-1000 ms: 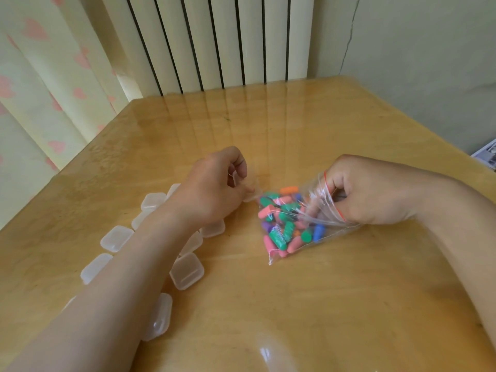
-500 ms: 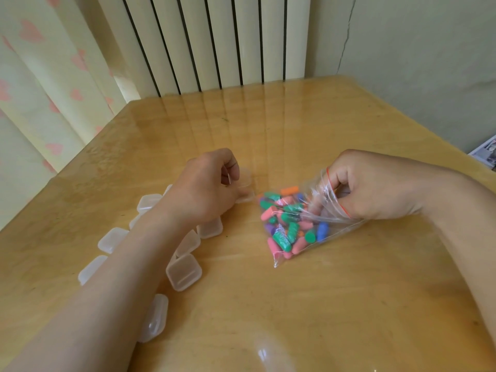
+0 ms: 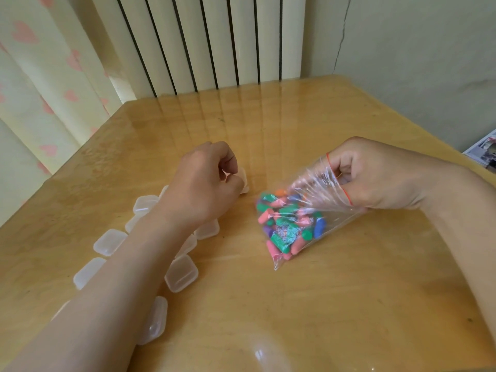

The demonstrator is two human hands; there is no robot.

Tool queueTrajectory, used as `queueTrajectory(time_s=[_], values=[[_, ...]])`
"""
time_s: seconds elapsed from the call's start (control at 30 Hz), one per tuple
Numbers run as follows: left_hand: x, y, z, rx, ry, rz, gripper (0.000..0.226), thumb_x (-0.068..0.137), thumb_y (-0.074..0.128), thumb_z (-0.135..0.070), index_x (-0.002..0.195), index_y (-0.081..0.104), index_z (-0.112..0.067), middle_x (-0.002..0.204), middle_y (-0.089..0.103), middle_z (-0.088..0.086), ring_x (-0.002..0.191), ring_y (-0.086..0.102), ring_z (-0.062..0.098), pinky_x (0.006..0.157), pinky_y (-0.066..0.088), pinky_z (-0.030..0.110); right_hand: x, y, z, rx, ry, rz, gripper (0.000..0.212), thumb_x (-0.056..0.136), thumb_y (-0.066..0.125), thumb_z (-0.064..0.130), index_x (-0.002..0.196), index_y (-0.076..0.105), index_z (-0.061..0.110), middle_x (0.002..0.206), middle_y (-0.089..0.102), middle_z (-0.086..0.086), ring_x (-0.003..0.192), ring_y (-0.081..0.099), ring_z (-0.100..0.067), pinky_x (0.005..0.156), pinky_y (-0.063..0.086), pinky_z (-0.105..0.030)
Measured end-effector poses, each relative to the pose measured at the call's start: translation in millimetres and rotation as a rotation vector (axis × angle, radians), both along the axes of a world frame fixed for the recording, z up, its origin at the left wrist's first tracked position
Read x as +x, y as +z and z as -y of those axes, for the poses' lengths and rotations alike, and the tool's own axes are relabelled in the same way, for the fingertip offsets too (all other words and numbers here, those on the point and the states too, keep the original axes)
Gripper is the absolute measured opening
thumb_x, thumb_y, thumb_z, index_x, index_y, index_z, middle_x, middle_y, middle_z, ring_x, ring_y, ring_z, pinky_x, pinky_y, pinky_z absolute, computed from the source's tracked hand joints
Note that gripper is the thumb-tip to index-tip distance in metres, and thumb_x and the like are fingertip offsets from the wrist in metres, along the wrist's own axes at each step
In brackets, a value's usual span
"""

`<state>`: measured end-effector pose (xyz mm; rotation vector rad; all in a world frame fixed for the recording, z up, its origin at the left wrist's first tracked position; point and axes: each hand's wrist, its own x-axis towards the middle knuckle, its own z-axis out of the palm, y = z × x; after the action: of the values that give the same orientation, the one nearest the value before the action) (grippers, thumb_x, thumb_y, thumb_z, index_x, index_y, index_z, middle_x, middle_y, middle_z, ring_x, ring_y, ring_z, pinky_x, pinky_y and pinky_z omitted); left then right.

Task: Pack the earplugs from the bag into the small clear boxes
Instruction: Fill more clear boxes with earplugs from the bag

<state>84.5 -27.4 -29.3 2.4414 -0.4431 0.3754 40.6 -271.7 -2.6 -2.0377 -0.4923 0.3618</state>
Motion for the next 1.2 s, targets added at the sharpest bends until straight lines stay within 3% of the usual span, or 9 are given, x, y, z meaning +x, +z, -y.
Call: queueTrajectory(time_s=[0.13,0.3,0.5,0.63,0.77,0.83,0.93,1.03,1.2], values=[[-10,8,4,-0.107,-0.075,-0.113,0.011,0.078,0.064,-0.006,0.073,0.061,-0.015,0.060,0.058,-0.006,0.053,0.051,0.005,0.050,0.041,0.016,1,3,0,0.020,-0.049,0.050,0.031,0.069,0.077,0.032,0.099,0.079,0.039,0.086,0.078,-0.002,0.059,0.043,-0.022,0.041,0.035,-0.022],[-20,16,14,-0.276,-0.061,-0.388,0.025,0.090,0.053,-0.011,0.074,0.065,0.004,0.064,0.070,0.016,0.048,0.063,0.029,0.045,0.052,0.036,3,7,3,0.271,-0.200,0.180,0.028,0.070,0.075,0.025,0.098,0.079,0.029,0.087,0.076,-0.016,0.042,0.037,-0.012,0.040,0.030,-0.023],[-25,20,18,-0.460,-0.145,-0.771,0.048,0.094,0.061,-0.038,0.093,0.066,0.011,0.079,0.072,0.028,0.069,0.071,0.041,0.063,0.061,0.042,6,5,-1,0.434,-0.287,0.239,0.030,0.078,0.081,0.008,0.098,0.078,0.030,0.090,0.077,-0.014,0.039,0.035,-0.015,0.043,0.031,-0.030],[-22,16,17,-0.519,-0.254,-0.765,0.031,0.096,0.062,-0.023,0.105,0.069,0.006,0.095,0.074,0.025,0.090,0.072,0.039,0.080,0.061,0.042,6,4,-9,0.528,-0.270,0.219,0.035,0.072,0.083,0.014,0.104,0.076,0.028,0.088,0.076,-0.017,0.039,0.038,-0.022,0.042,0.037,-0.030],[-23,16,17,-0.706,-0.346,-0.825,0.027,0.089,0.063,0.002,0.115,0.062,0.008,0.107,0.070,0.027,0.087,0.068,0.031,0.082,0.061,0.047,4,4,-12,0.541,-0.284,0.216,0.028,0.076,0.080,0.014,0.102,0.075,0.024,0.086,0.075,-0.017,0.037,0.043,-0.021,0.040,0.039,-0.029],[-22,16,16,-0.801,-0.401,-0.862,0.027,0.086,0.064,0.008,0.114,0.062,0.008,0.103,0.071,0.024,0.089,0.069,0.031,0.079,0.062,0.047,4,4,-12,0.513,-0.293,0.251,0.012,0.083,0.075,0.008,0.089,0.073,0.018,0.073,0.074,-0.009,0.035,0.043,-0.017,0.039,0.038,-0.027],[-20,15,13,-0.871,-0.473,-0.864,0.032,0.079,0.064,0.009,0.111,0.063,0.010,0.099,0.071,0.023,0.088,0.072,0.032,0.075,0.063,0.045,4,2,-10,0.396,-0.327,0.305,0.023,0.090,0.067,-0.002,0.074,0.068,0.016,0.057,0.066,-0.008,0.036,0.042,-0.013,0.039,0.036,-0.025],[-18,13,11,-0.890,-0.478,-0.823,0.031,0.075,0.061,0.011,0.106,0.063,0.013,0.094,0.071,0.024,0.086,0.071,0.035,0.074,0.062,0.044,4,0,-9,0.280,-0.276,0.309,0.017,0.082,0.078,0.001,0.075,0.067,0.012,0.046,0.057,0.009,0.038,0.043,-0.009,0.041,0.035,-0.024],[-17,11,10,-0.846,-0.496,-0.769,0.026,0.074,0.063,0.013,0.093,0.073,-0.001,0.098,0.072,0.026,0.094,0.068,0.042,0.080,0.061,0.047,6,-1,-6,0.251,-0.218,0.270,0.018,0.073,0.086,0.003,0.078,0.069,0.005,0.047,0.055,0.013,0.039,0.043,-0.006,0.046,0.035,-0.023]])
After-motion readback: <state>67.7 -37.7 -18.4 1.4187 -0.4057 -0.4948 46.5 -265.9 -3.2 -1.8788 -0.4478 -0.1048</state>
